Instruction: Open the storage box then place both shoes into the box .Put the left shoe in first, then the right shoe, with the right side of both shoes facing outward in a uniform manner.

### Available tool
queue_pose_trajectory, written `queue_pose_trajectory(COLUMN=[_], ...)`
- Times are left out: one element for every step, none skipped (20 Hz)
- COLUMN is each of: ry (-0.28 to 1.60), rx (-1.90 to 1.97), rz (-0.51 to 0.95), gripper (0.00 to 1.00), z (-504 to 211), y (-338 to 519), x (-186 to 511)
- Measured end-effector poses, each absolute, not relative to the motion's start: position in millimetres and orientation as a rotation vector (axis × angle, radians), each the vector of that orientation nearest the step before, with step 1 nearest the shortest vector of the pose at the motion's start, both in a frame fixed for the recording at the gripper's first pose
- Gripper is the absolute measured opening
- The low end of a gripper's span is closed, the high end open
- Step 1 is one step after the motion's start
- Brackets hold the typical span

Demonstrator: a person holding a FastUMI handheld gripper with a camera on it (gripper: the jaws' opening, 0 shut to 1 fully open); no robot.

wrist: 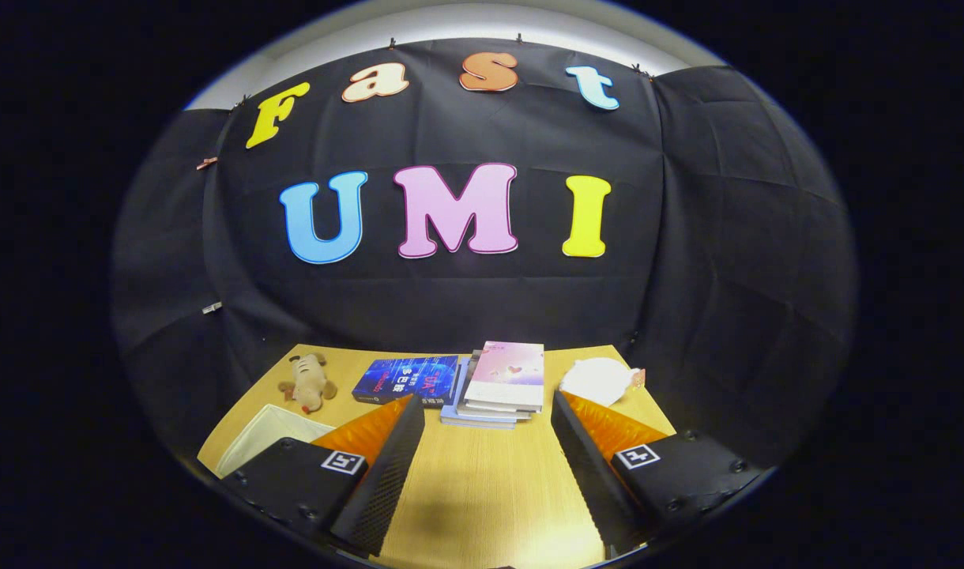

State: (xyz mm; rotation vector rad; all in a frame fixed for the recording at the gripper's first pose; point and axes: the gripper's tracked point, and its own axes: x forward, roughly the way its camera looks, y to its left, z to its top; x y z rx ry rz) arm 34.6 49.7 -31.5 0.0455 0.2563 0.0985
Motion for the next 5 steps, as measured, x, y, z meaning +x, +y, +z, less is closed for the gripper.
queue_pose_trajectory(ry=[0.255, 0.255, 0.255, 0.255, 0.258], rx=[0.046, 0.047, 0.049, 0.049, 0.047], rz=[0.096, 0.094, 0.092, 0.09, 0.088], gripper=[0.99, 0.99, 0.99, 0.98, 0.98], z=[-31.5, -31.4, -31.8, -31.4, -32.4], y=[49.8, 49.6, 49.5, 50.2, 51.1], x=[36.1, 36.5, 37.0, 37.9, 39.0])
